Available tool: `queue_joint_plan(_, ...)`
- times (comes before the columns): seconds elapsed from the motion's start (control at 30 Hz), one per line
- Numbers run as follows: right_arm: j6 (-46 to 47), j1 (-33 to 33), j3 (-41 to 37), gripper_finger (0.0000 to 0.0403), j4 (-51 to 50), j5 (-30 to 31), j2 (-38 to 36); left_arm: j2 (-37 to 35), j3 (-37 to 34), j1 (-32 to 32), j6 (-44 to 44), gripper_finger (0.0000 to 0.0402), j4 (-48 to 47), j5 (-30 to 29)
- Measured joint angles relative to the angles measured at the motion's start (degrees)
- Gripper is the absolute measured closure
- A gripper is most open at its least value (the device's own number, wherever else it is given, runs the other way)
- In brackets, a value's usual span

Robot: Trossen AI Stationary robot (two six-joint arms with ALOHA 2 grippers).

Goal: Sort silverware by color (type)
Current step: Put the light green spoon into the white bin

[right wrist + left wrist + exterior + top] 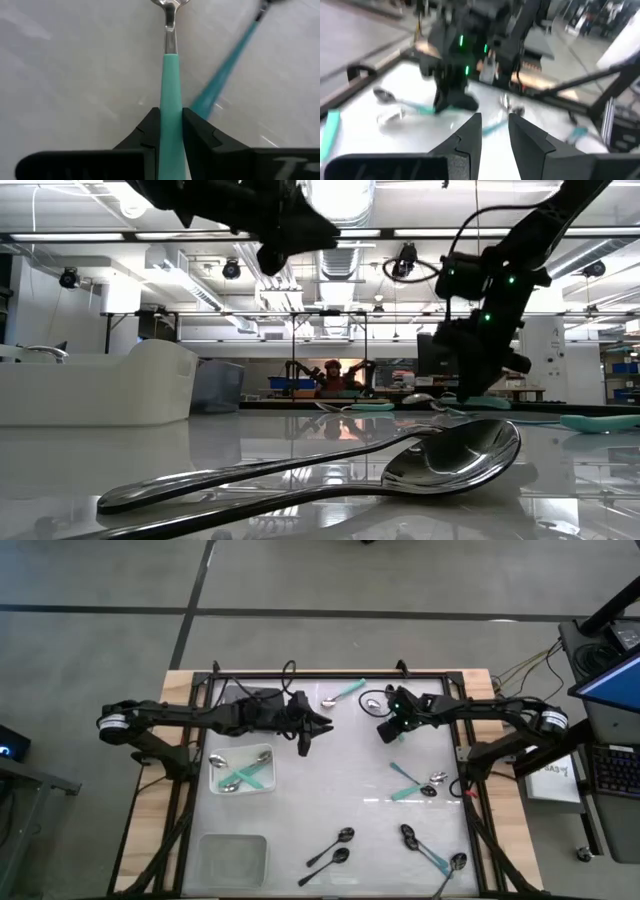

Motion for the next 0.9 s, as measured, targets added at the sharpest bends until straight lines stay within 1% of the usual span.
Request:
queue_joint_plan(0.13,0.54,1.99,0.11,0.0358,0.11,-0.73,-2.75,0.0,-0.24,-0.79,-1.12,0.0322,-5.5,0.02)
queue_joint_plan(0.27,0.59,5.14,0.9,0.0358,2.03,-0.65,-4.39,0.13,-2.36,-1.89,-2.06,0.0322,-5.74,0.0)
queue_joint_plan(0.43,0.03,11.33,0.94,0.0358,13.52,-0.71,-4.67,2.06,-4.54,-3.22,-4.69,0.0322,-5.54,-0.08)
queue_joint_plan(0.47,-0.49,12.59,0.94,0.0358,15.62,-0.72,-4.56,2.5,-5.17,-3.58,-5.44,0.0322,-5.37,-0.65)
queue_joint_plan(0.53,-1.31,14.82,0.98,0.0358,19.44,-0.73,-4.24,2.84,-6.67,-4.56,-7.25,0.0323,-3.78,-3.8)
queue_joint_plan(0.63,-1.97,17.54,0.96,0.0358,24.02,-0.81,-3.62,2.42,-9.46,-6.49,-8.0,0.0325,0.84,-10.66)
queue_joint_plan(0.67,-1.98,18.29,0.98,0.0358,25.61,-0.78,-3.34,2.04,-10.71,-7.03,-8.04,0.0325,3.15,-12.05)
queue_joint_plan(0.73,-2.12,19.45,0.98,0.0358,29.46,-0.68,-2.52,1.41,-13.09,-7.69,-7.96,0.0325,9.4,-12.74)
queue_joint_plan(0.9,-4.08,21.96,0.98,0.0358,38.07,-0.68,-0.66,1.62,-20.65,-8.39,-8.67,0.0325,28.67,-14.01)
